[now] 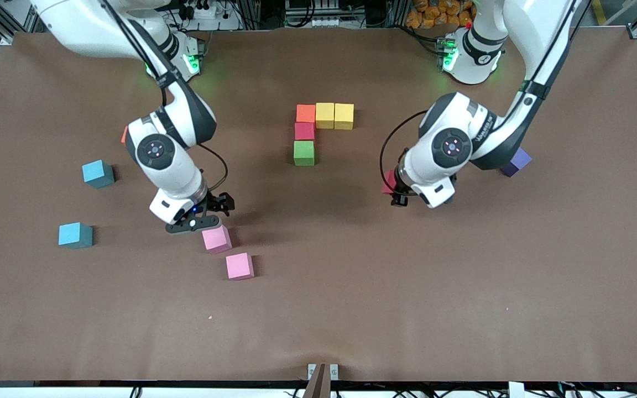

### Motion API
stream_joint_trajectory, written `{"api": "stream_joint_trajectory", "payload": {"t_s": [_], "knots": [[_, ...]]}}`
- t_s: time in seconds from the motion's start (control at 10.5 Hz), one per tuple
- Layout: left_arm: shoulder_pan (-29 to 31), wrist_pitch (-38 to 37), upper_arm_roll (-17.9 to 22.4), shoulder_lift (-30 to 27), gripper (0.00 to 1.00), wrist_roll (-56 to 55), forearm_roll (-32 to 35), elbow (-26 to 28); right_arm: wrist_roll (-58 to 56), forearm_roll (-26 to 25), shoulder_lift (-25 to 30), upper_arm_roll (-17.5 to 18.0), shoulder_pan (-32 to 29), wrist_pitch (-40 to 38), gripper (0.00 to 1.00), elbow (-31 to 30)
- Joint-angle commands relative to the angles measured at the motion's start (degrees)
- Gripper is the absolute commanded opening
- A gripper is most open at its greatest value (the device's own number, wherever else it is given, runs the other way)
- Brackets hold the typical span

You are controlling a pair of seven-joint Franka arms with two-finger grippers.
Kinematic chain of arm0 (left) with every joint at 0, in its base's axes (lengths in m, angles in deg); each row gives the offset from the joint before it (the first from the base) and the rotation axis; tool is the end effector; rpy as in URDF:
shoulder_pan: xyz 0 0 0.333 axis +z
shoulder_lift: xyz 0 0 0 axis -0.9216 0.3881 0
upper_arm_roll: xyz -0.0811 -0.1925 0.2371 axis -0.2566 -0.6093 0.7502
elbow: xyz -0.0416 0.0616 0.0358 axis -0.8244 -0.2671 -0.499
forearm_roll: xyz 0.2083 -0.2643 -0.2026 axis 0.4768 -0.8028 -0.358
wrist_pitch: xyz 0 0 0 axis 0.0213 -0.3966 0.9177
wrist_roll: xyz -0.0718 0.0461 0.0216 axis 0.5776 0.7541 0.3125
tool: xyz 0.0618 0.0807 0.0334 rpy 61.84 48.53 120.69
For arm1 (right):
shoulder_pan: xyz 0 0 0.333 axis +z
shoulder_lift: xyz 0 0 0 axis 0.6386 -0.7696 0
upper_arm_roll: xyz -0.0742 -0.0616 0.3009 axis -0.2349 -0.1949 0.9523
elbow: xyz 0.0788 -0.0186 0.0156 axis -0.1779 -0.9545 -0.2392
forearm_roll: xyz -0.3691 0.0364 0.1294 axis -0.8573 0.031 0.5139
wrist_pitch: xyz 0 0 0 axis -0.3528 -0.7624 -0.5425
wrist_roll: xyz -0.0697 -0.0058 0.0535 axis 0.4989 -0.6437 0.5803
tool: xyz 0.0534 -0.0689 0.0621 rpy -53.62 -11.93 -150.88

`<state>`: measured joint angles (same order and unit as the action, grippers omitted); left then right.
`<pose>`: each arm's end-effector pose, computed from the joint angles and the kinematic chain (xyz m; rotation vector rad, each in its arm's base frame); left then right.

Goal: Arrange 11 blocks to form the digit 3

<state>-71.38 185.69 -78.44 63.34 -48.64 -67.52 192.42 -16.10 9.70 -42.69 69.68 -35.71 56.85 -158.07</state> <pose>0.5216 -0.3259 0.3213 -2.3128 -2.0413 0.2987 0.5846 0.2251 0.2732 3.1149 0.3411 0.1117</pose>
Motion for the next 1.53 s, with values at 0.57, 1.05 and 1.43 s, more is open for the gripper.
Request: {"api": "stream_joint_trajectory", "payload": {"t_s": [0.57, 1.05, 1.43], "knots": [[-5.9, 13.3, -3.1, -2.5, 0.36, -24.9, 4.7, 11.1, -15.2, -2.4, -8.7, 0.7, -3.1, 4.6, 1.0, 6.2], [-11.2, 17.6, -3.1, 4.9, 0.36, -38.7, 15.9, 10.0, -15.2, -2.5, -11.6, 0.4, -2.8, 8.9, 1.0, 5.5], [-16.2, 19.8, -2.6, 10.2, 0.35, -48.9, 22.8, 7.4, -14.8, -3.1, -10.8, -0.6, -2.5, 7.4, 0.43, 5.2]]}}
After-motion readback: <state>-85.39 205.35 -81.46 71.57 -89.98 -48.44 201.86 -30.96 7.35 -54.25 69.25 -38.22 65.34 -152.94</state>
